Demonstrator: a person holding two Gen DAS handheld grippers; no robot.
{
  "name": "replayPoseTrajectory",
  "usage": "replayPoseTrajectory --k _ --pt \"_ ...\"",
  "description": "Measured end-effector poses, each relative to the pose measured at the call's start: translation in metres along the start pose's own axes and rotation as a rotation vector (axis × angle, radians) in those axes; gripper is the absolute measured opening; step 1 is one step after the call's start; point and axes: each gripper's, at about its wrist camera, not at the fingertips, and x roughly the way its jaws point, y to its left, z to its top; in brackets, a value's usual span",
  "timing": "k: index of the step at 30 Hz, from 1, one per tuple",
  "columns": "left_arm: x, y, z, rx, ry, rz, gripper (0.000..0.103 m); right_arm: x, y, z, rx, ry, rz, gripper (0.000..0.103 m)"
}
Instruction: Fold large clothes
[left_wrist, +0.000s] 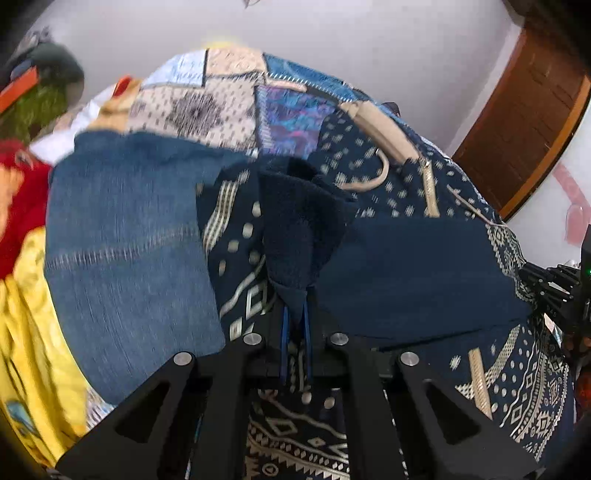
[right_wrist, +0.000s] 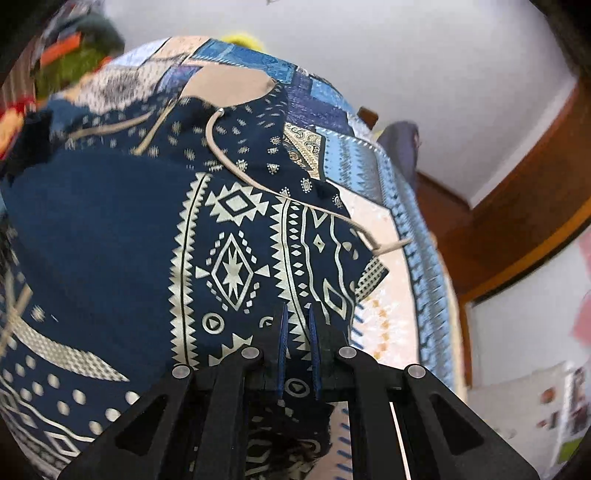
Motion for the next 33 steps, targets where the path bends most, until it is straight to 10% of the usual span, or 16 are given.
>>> replayPoseTrajectory --k 10,12,14,18,22,33 --pt "0.008 0.008 -0.03 -0.055 0.065 0.008 0.008 -0.001 -0.006 -0.011 -0.028 -0.021 -0.104 0.013" --pt "0.006 0.006 -0.031 -0.037 0.071 0.04 0.014 0.0 -0.015 -0.015 -0.001 -0.034 -0.151 0.064" --pt "0.004 0.007 -0.034 -0.02 0.084 0.08 0.014 -0.001 -0.033 -0.019 0.049 -0.062 -0.171 0.089" --pt "-0.006 0.013 -0.036 -0.009 0.095 0.19 0.039 0.004 -0.058 -0.024 0.151 -0.04 -0.023 0.089" --pt "-0.025 0.022 -0.031 0.001 0.07 0.273 0.043 0.001 -0.062 -0.02 0.151 -0.042 0.001 0.089" --pt "-0.057 -0.015 0.049 0.073 -0.061 0.278 0.075 -0.049 -0.054 0.04 0.137 -0.198 0.106 0.089"
